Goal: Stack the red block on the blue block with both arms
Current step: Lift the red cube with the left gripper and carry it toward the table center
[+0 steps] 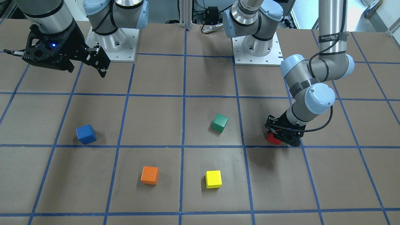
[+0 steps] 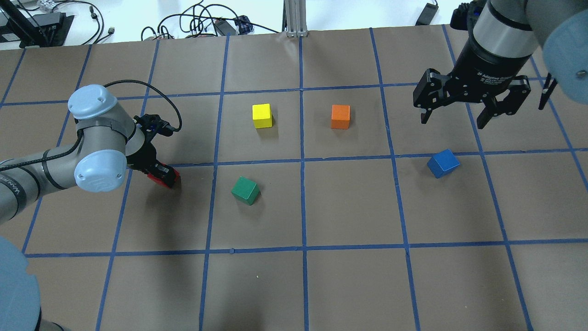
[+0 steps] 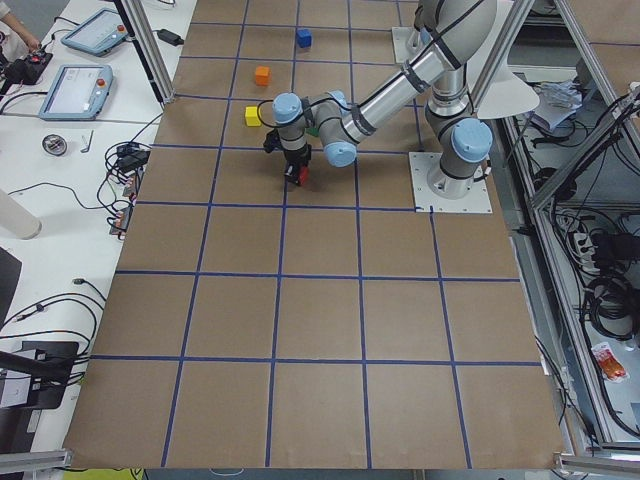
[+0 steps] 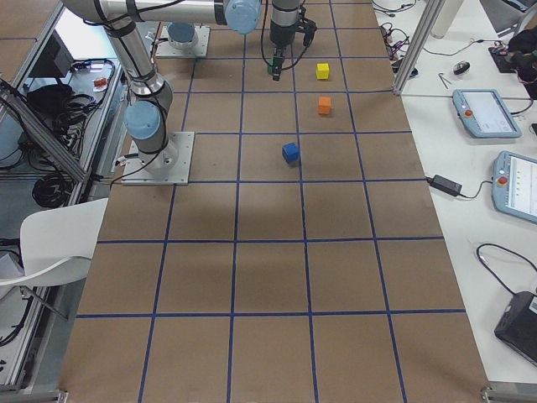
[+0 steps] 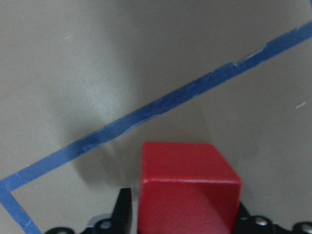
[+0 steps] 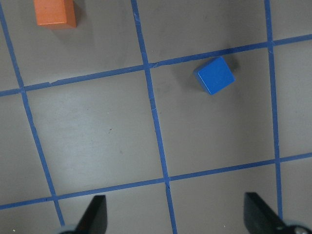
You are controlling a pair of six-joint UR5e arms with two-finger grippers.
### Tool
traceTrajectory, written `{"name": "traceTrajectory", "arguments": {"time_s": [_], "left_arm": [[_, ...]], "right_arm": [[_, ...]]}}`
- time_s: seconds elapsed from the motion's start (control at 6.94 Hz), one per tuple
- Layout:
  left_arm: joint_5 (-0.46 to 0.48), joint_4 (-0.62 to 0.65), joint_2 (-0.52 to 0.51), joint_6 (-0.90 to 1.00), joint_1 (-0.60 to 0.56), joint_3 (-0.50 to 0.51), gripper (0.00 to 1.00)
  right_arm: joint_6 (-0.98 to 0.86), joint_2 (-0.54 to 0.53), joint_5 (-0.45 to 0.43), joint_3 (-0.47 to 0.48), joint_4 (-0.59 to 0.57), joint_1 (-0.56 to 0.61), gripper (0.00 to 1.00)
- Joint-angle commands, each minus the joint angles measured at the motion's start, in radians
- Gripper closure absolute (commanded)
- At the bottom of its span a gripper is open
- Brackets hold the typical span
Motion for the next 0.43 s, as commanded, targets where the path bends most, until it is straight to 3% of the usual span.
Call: {"name": "traceTrajectory", "arguments": {"time_s": [0.0, 0.29], "left_arm": [[0.0, 0.017, 0.023, -0.019, -0.016, 0.019, 0.78], [-0.023, -0.027, 0.029, -0.103, -0.068, 0.113, 0.89]], "right_arm": [[0.0, 0.0, -0.001, 0.001, 0.0, 0.0, 0.0], [-0.001, 0.003, -0.001, 0.001, 0.0, 0.0, 0.0]]}}
